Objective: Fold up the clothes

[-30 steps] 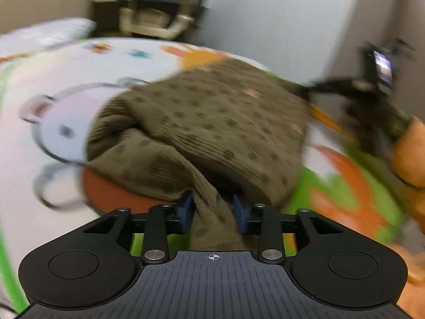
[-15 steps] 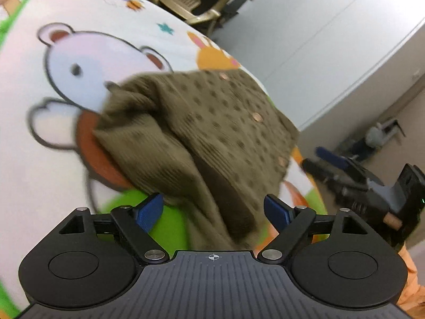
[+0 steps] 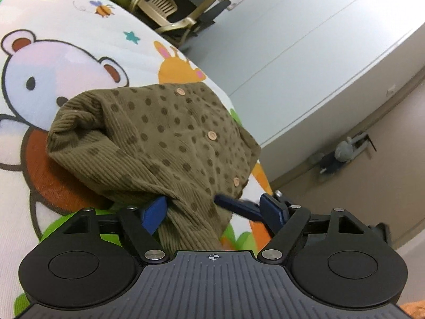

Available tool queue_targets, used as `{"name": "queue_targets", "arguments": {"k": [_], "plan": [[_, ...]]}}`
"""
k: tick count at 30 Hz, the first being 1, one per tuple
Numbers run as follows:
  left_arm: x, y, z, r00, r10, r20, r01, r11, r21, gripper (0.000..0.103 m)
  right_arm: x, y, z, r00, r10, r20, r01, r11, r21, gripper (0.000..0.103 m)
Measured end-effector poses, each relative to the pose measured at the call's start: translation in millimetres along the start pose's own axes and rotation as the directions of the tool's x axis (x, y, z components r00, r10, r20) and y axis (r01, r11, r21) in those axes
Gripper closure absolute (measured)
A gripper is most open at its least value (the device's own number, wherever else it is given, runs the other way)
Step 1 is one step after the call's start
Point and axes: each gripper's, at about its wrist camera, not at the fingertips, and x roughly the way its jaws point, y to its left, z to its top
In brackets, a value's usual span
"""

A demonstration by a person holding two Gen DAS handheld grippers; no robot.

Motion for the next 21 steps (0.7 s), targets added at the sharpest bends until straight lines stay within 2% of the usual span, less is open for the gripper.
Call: {"name": "queue_targets", "arguments": {"k": [2,4,6,7,10,15,19,20,21], "plan": [[-10,2,2,1.0,0.006,0.028,-0.007,1.0,0.004,0.016,3,-23,4,1.0,0.023,-0.001,-0.023,0.988,0.152,0.034],[-25,6,6,0.997,0.024,0.072,-0.024,1.0,0.0,0.009,2,-47,4,0.999,0.049,0.009,-0.049,0.955,0.294,0.034],[-40,15,10,0.993,0.048,0.112,-0.046,0.999,-0.02,0.009,-1,-62,1,0.998,0.065,0.017,-0.067,0.926,0.373,0.034],[-45,21,11,0.991,0.06,0.118,-0.056,0.998,-0.036,0.009,-3,-64,-1,0.998,0.064,0.019,-0.066,0.923,0.378,0.034],[-41,39,14,0.993,0.081,0.087,-0.072,0.992,-0.099,0.009,-7,-55,-3,0.999,0.047,0.024,-0.052,0.949,0.311,0.034],[-26,35,25,0.996,0.051,0.078,-0.044,0.995,-0.092,0.009,-9,-19,-3,0.999,0.042,0.028,-0.044,0.993,0.106,0.031],[-14,29,35,0.997,0.025,0.077,-0.019,0.997,-0.078,0.01,-3,9,-7,0.998,-0.068,0.017,0.069,0.995,-0.077,0.03],[-11,28,38,0.997,0.018,0.077,-0.013,0.997,-0.075,0.01,0,10,-7,0.996,-0.091,0.016,0.092,0.992,-0.086,0.035],[-8,26,40,0.997,0.012,0.076,-0.006,0.997,-0.071,0.01,0,7,-6,0.995,-0.095,0.018,0.096,0.993,-0.07,0.049]]}}
